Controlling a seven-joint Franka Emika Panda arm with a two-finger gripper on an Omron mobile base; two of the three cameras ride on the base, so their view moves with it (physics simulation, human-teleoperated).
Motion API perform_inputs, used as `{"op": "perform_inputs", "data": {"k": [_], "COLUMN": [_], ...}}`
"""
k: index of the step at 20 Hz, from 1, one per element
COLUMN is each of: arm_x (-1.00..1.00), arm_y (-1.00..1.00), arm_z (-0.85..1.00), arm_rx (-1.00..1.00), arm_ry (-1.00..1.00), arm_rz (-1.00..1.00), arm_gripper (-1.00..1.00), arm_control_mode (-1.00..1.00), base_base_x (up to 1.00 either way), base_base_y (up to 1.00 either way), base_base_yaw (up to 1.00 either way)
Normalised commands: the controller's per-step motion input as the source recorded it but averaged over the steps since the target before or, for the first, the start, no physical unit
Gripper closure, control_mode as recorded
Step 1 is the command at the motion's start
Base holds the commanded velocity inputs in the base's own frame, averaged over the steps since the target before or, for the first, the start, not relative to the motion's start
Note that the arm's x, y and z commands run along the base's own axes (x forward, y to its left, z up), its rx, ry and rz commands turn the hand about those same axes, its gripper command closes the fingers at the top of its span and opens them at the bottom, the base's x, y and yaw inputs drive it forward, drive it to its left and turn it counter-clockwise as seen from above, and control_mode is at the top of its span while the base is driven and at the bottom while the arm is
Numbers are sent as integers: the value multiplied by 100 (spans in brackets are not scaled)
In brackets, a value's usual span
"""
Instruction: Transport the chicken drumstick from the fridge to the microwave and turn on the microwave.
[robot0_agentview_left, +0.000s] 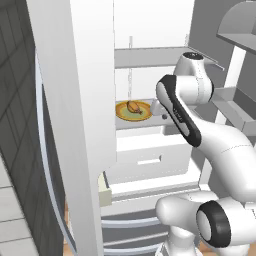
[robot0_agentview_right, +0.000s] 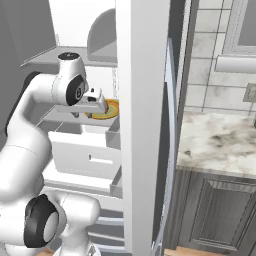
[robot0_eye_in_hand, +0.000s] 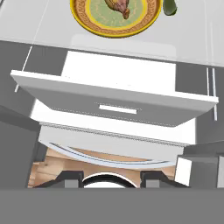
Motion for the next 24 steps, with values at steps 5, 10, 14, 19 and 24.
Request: {"op": "perform_inputs", "data": {"k": [5, 10, 14, 19, 24], "arm_x": [16, 38, 33, 28, 22], "arm_y": [0, 0, 0, 1, 19], "arm_z": [-7, -10, -3, -9, -17], "arm_rx": [0, 0, 0, 0, 0], "arm_ry": [-4, -8, -10, -1, 0], "arm_rz": [0, 0, 0, 1, 6], "arm_gripper": [-100, -100, -100, -100, -100], "arm_control_mode": [-100, -100, -100, -100, -100], "base_base_x": [0, 0, 0, 0, 0], "base_base_y": [0, 0, 0, 0, 0], "base_base_yaw": [0, 0, 0, 0, 0]}}
